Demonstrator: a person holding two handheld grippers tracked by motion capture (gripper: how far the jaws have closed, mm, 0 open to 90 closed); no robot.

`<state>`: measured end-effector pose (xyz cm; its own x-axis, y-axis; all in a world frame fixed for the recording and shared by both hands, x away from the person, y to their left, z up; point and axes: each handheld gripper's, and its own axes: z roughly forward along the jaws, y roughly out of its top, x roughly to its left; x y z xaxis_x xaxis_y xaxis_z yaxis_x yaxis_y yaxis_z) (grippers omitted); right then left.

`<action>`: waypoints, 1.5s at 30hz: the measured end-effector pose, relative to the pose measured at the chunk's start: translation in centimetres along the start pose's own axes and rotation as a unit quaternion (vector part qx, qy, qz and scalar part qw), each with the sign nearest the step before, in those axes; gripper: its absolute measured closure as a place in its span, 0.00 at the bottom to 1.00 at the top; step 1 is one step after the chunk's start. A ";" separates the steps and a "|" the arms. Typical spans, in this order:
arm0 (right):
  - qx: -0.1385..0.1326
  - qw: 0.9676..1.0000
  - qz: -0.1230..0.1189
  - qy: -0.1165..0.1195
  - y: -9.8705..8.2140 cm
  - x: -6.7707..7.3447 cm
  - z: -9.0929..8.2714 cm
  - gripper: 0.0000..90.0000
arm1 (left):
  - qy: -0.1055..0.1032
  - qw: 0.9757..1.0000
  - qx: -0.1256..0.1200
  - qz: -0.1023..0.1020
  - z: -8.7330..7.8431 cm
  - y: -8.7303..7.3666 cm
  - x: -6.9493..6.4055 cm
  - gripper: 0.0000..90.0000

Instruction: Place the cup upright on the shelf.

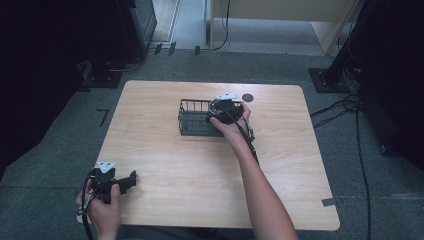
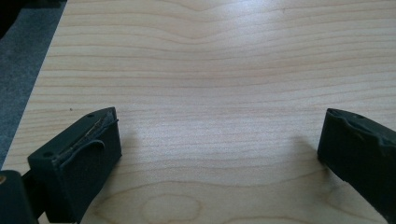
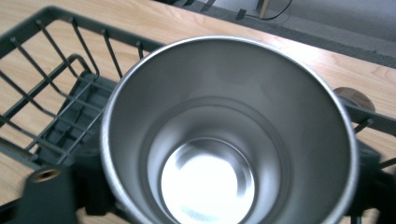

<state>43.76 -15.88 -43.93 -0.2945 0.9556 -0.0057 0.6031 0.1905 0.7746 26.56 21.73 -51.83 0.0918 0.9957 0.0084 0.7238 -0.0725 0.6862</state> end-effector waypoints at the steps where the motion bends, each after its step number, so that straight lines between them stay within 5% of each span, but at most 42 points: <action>1: 0.000 1.000 0.000 0.000 0.0 0.0 0.0 0.13 | 0.000 1.000 0.000 0.000 0.0 0.0 0.0 0.00; 5: 0.004 1.000 0.007 0.021 0.2 -0.3 -0.6 0.02 | 0.000 1.000 0.000 0.000 0.0 0.0 0.0 0.00; 12: -0.005 0.999 0.003 0.038 0.4 -0.2 -2.4 0.00 | 0.000 1.000 0.000 0.000 0.0 0.0 0.0 0.00; 25: -0.032 0.999 0.012 0.025 -0.3 -1.6 -6.6 0.00 | 0.000 1.000 0.000 0.000 0.0 0.0 0.0 0.00; 45: -0.033 0.999 0.036 -0.012 -7.1 -6.4 -11.5 0.00 | 0.000 1.000 0.000 0.001 0.0 0.0 0.0 0.00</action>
<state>32.87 -25.98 -42.15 -0.2335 0.9717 0.0358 0.5715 0.1073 0.8136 26.57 21.74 -51.84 0.0929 0.9956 0.0093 0.7230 -0.0739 0.6869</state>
